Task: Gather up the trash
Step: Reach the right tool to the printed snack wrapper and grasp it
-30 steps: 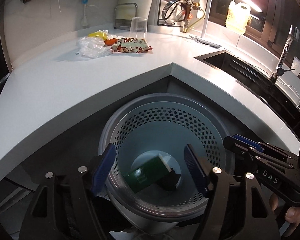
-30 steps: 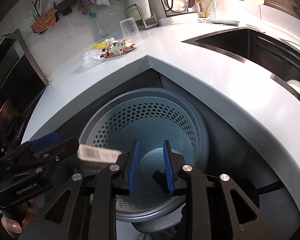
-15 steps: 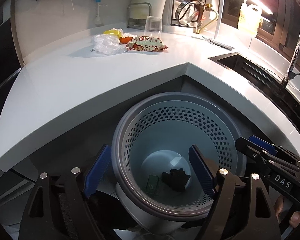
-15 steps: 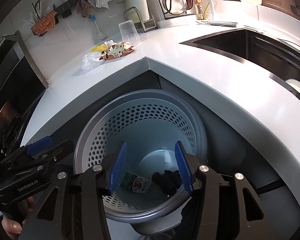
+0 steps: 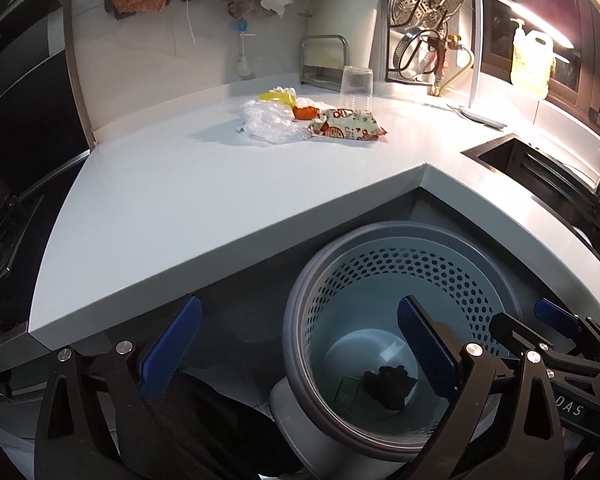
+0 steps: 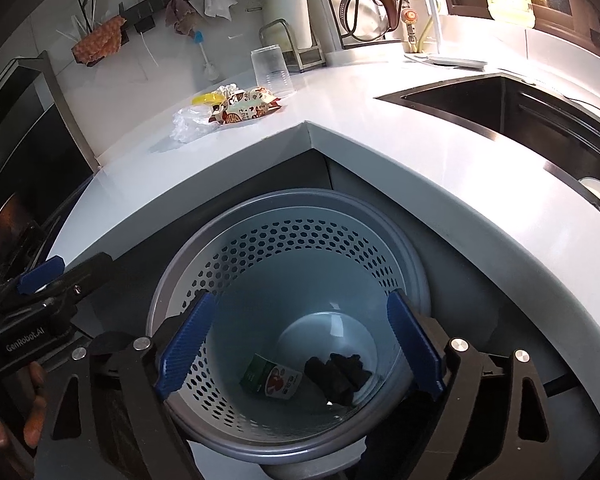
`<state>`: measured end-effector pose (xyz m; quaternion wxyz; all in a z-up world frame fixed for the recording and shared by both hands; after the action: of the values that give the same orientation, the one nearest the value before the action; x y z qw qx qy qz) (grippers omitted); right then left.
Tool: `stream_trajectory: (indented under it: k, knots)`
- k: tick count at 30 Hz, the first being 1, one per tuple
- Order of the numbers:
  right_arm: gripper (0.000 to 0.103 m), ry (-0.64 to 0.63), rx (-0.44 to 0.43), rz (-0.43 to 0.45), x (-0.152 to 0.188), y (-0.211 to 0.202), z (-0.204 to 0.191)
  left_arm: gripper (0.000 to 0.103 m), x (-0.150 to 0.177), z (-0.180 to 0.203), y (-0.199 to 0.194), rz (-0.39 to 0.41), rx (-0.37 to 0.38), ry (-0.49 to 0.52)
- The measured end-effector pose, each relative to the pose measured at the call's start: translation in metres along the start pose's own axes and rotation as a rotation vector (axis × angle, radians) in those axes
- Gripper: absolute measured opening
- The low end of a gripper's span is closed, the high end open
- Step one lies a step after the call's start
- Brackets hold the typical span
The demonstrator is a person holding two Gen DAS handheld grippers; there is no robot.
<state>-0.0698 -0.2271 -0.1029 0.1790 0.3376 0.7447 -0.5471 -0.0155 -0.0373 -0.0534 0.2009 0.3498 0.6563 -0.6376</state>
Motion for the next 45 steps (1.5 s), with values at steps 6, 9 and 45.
stream_trajectory:
  k: [6,9,45]
  knots:
    - [0.084,-0.035,-0.032,0.008,-0.028,0.007,-0.006,0.097,-0.027,-0.018,0.002,0.034,-0.029,-0.036]
    - [0.084,-0.075,-0.029,0.046,-0.053,0.011,-0.011,0.097,-0.046,-0.025,0.01,0.042,-0.039,-0.041]
    - [0.065,-0.441,-0.123,-0.193,-0.232,0.224,-0.061,0.097,-0.161,-0.059,0.164,-0.074,-0.155,-0.151]
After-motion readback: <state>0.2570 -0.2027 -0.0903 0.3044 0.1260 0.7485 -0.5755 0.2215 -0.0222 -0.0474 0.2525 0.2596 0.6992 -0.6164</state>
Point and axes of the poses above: each gripper's, at about its wrist camera, not at the fingertips, and y roughly the way its jaws point, z to its right, x to its underside, the point moved 1 cm from there along y, roughly the way its jaws point, and after that the axes turned 5 degrees about -x, right-handed, at the moved point
